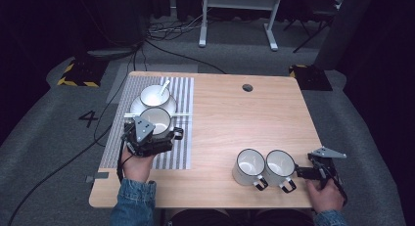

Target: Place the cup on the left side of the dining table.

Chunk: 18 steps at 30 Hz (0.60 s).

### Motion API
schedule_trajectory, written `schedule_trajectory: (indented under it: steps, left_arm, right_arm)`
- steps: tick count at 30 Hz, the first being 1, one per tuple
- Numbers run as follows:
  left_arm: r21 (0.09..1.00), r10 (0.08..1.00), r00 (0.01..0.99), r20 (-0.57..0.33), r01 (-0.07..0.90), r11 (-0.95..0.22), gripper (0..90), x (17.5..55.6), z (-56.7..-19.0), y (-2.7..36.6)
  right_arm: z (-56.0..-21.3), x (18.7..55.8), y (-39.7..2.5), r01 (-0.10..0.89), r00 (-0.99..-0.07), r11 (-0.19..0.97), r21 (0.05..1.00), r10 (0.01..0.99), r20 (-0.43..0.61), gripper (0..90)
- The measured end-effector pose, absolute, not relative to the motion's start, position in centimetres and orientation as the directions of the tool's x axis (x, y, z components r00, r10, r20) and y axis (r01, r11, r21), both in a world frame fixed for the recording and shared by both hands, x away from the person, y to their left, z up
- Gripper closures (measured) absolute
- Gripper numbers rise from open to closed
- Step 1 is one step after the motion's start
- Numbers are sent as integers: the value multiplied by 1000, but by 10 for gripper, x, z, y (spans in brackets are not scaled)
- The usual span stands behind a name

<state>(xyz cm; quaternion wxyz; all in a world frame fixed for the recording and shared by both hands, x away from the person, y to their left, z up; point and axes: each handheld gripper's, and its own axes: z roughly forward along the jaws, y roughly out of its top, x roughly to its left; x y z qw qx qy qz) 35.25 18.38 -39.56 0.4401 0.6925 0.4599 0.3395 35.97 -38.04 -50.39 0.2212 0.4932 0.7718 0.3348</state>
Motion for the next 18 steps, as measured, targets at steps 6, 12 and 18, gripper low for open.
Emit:
schedule_trajectory:
  steps: [6,12,18]
  left_arm:
    - [918,958,287,16,375,-128,29,363,-402,207]
    - [911,969,245,-27,406,-77,29,371,-412,229]
    - [884,970,242,-36,460,-82,29,384,-427,232]
  right_arm:
    - [-504,360,-380,613,-415,289,735,910,-11,122]
    - [-504,360,-380,614,-414,288,735,910,-11,122]
    - [-504,360,-380,614,-414,289,734,910,-12,121]
